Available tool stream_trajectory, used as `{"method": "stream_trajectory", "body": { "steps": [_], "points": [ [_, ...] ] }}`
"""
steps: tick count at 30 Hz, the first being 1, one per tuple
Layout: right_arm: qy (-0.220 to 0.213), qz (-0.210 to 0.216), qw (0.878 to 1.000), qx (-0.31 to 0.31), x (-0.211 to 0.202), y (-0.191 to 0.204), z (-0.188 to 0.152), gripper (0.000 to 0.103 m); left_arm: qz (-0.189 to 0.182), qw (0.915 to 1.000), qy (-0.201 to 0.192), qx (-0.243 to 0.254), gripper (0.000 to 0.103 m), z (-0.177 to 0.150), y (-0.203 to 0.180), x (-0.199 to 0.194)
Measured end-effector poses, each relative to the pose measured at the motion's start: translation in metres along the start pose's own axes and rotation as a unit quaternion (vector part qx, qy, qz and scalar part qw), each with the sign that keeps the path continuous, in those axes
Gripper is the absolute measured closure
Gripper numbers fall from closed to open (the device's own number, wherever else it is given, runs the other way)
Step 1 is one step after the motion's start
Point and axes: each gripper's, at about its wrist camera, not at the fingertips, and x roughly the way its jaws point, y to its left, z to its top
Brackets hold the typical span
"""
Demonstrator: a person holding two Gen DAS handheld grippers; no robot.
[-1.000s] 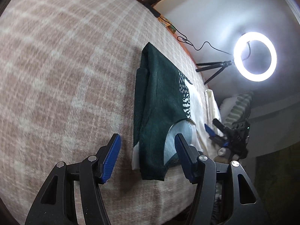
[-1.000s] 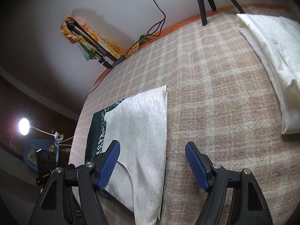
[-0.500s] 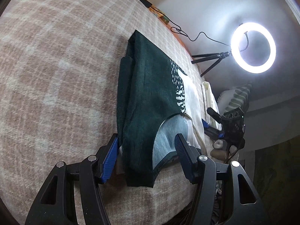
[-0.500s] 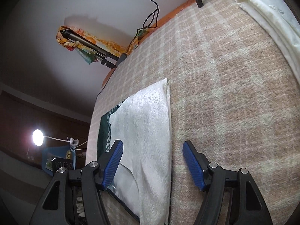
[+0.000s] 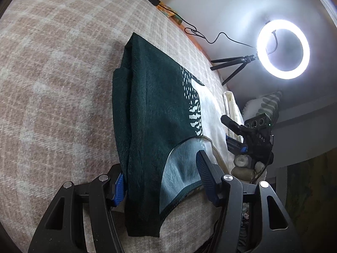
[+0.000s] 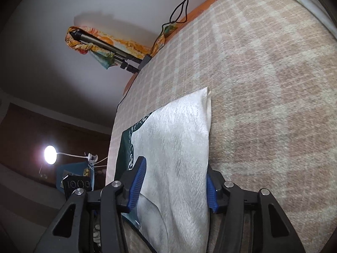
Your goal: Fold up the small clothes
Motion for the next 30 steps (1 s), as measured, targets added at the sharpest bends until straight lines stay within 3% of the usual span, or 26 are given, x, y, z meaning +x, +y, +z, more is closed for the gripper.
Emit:
{"method": "stream_trajectory", "body": {
  "steps": [6, 8, 10, 13, 19, 26, 30],
  "points": [
    [0.006, 0.001, 1.000, 0.003, 0.007, 0.000, 0.007, 0.060, 0.009, 0.9998, 0.005, 0.017, 0.047, -0.001, -0.006, -0.001],
    [0.005, -0.003, 1.000, 0.006, 0.008, 0.000, 0.009, 0.065, 0.021, 0.9993, 0.005, 0.030, 0.054, -0.003, -0.010, 0.001],
    [0.006, -0.006, 1.000, 0.007, 0.010, 0.000, 0.010, 0.071, 0.034, 0.9984, 0.010, 0.045, 0.071, -0.004, -0.013, 0.005],
    [0.013, -0.022, 1.000, -0.005, 0.016, 0.007, 0.009, 0.083, 0.043, 0.9975, 0.011, 0.054, 0.079, -0.005, -0.015, 0.006],
    [0.001, -0.075, 0.996, -0.054, 0.019, 0.034, 0.003, 0.096, 0.048, 0.9965, 0.000, 0.069, 0.095, -0.008, -0.023, 0.003],
    [-0.023, -0.123, 0.983, -0.135, 0.013, 0.077, -0.007, 0.100, 0.028, 0.9950, -0.008, 0.096, 0.097, -0.011, -0.045, -0.003],
    [-0.038, -0.125, 0.978, -0.162, -0.001, 0.094, -0.010, 0.100, 0.023, 0.9913, -0.018, 0.129, 0.097, -0.013, -0.067, -0.003]
  ]
}}
